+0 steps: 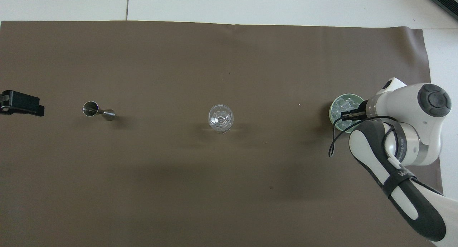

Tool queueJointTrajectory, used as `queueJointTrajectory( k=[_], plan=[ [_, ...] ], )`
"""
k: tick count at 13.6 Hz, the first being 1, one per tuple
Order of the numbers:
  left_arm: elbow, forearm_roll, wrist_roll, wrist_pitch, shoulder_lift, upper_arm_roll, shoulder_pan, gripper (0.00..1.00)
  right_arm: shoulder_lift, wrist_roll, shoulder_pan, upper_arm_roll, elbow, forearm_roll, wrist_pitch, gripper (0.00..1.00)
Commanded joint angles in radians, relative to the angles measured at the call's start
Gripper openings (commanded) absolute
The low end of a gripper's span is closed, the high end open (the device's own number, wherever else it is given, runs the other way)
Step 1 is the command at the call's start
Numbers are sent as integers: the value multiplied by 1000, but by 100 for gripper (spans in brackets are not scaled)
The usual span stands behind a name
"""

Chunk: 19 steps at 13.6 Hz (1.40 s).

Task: Pour wine and add ice with both arms
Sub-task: 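Close the right gripper on ice cubes in the green bowl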

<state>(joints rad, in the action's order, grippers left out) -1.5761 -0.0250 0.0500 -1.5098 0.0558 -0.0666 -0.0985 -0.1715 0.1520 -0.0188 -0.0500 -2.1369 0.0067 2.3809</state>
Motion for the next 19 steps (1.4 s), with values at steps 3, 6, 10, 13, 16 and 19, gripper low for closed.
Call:
queueJointTrajectory(
  k=[3, 6, 10, 13, 16, 19],
  plan=[
    [-24, 16, -1, 10, 25, 4, 5, 100, 4, -12, 7, 6, -1, -5, 11, 0],
    [-22, 16, -1, 10, 25, 4, 5, 100, 42, -47, 6, 7, 43, -4, -87, 0],
    [-24, 16, -1, 11, 25, 4, 5, 100, 119, -80, 13, 4, 87, -5, -184, 0],
    [-24, 16, -1, 10, 25, 4, 5, 100, 171, -103, 16, 4, 116, -5, -291, 0],
    [-24, 16, -1, 10, 25, 4, 5, 100, 216, -156, 4, 9, 172, -5, -412, 0],
    [-24, 16, -1, 11, 25, 4, 5, 100, 224, -221, 3, 36, 265, -4, -556, 0]
  ],
)
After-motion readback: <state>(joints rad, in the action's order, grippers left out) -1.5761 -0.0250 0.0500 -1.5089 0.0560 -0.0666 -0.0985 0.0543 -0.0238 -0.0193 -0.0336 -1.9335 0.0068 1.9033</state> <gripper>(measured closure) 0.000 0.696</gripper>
